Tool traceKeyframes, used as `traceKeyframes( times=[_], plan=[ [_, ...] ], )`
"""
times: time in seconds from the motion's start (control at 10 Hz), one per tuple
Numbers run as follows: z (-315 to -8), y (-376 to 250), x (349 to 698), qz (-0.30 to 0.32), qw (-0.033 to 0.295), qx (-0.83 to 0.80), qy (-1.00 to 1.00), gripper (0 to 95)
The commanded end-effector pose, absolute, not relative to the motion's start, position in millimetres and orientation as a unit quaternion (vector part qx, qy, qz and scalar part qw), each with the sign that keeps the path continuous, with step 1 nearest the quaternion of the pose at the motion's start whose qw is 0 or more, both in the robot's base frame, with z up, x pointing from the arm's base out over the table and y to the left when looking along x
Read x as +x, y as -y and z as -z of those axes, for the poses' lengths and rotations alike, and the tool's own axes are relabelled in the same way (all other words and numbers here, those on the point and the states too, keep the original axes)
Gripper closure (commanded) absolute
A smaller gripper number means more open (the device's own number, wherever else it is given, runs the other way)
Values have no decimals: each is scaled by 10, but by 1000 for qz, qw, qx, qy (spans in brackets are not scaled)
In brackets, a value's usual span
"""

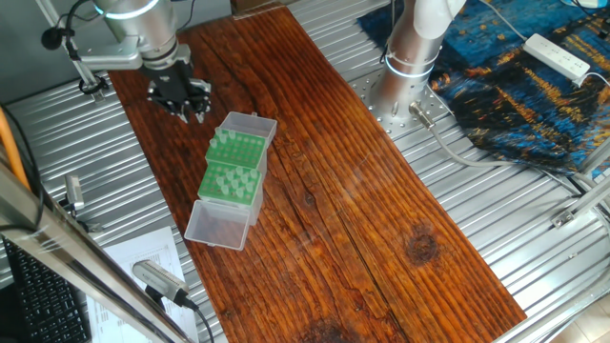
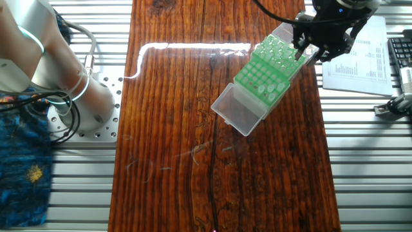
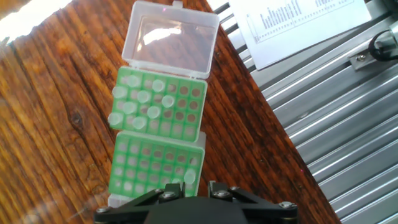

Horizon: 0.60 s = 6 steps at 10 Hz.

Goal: Transfer all large pipette tips from one holder to another

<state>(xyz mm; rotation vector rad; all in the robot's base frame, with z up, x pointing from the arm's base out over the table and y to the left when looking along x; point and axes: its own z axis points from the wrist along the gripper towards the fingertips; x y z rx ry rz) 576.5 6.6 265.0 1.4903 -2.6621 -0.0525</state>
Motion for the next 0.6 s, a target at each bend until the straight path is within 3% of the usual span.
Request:
traceKeyframes(
  times=[0.1, 0.6],
  plan=[
    [-2609, -150, 5806, 35, 33, 436, 899, 760],
    [-2366, -462, 5817, 27, 21, 297, 954, 760]
  ],
)
